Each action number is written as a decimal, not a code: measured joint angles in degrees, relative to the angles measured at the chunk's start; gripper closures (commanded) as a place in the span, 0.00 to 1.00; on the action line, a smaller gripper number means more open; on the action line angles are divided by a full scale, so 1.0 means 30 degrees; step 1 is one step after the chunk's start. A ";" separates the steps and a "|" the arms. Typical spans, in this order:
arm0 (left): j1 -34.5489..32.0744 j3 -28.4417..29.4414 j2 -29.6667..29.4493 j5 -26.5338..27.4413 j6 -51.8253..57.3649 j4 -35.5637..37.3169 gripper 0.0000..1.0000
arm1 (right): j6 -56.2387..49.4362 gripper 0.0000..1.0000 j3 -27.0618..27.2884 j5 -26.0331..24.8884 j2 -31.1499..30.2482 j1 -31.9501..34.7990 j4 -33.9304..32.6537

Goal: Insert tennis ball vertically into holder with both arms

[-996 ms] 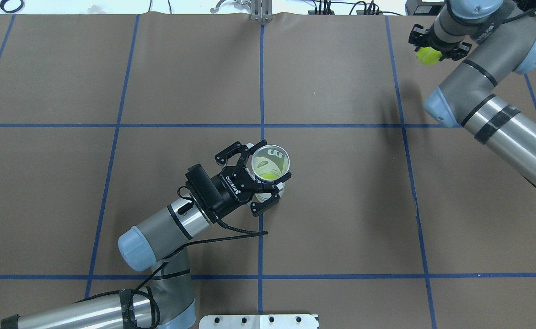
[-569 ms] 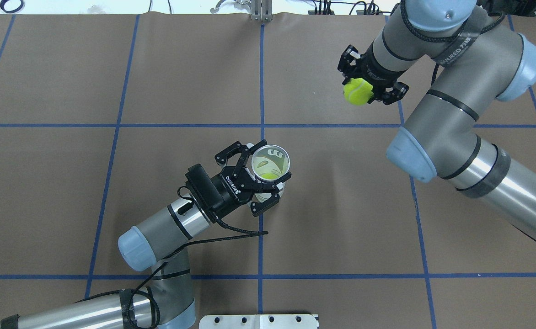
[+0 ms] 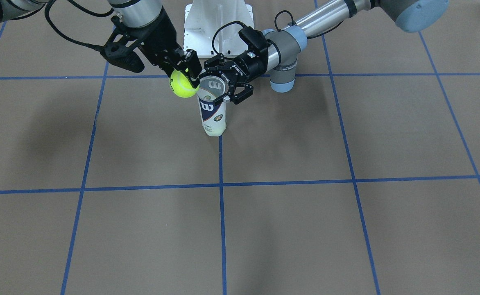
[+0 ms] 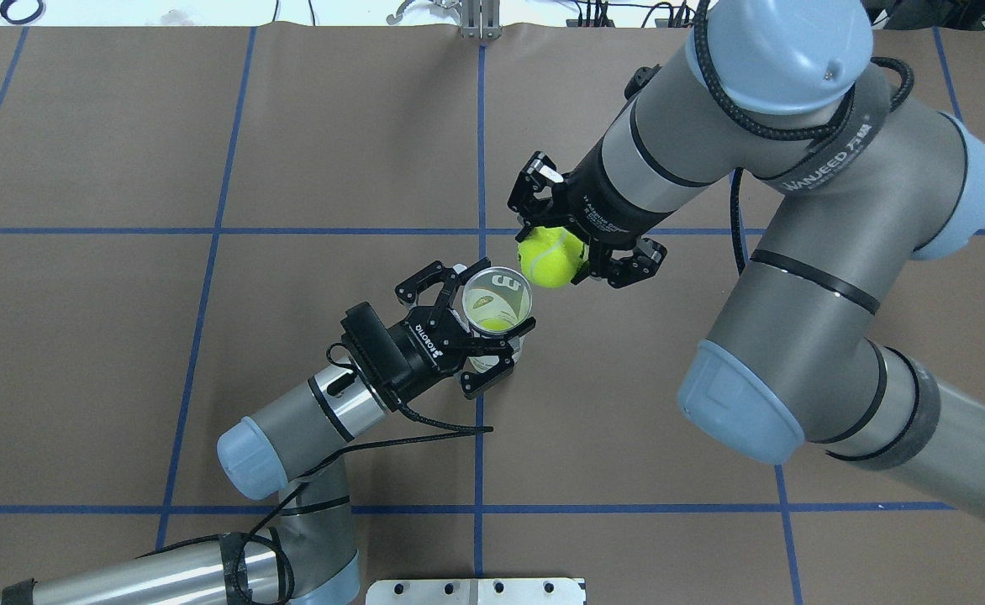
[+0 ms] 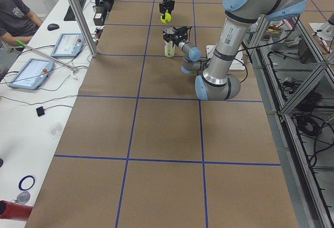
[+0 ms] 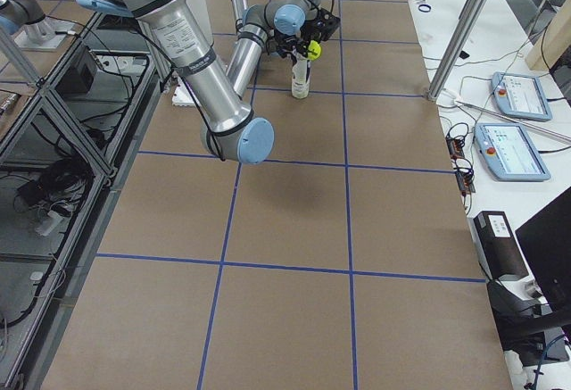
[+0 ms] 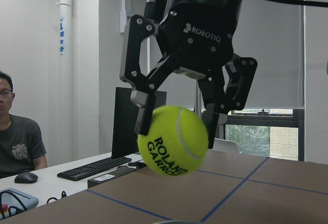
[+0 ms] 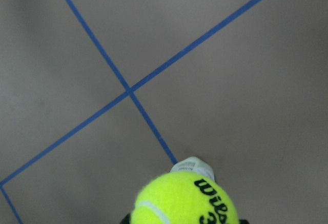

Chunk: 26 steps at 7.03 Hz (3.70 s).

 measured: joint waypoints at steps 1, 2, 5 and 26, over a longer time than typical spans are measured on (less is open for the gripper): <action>0.0012 0.0023 0.0000 0.0000 -0.0006 0.0000 0.12 | 0.0045 0.94 -0.0082 0.0082 0.0203 -0.0324 0.0013; 0.0020 0.0038 0.0000 0.0000 -0.0008 0.0000 0.12 | 0.0068 0.93 -0.0298 0.0083 0.0472 -0.0552 0.0030; 0.0017 0.0051 0.0000 -0.0001 -0.0009 0.0000 0.12 | 0.0095 0.60 -0.0947 0.0014 0.0956 -0.0922 0.0088; -1.4299 -0.4215 0.5241 -1.3690 -1.1775 1.7244 0.15 | -1.7776 0.01 -0.5648 -0.0035 -0.5533 0.8539 0.1496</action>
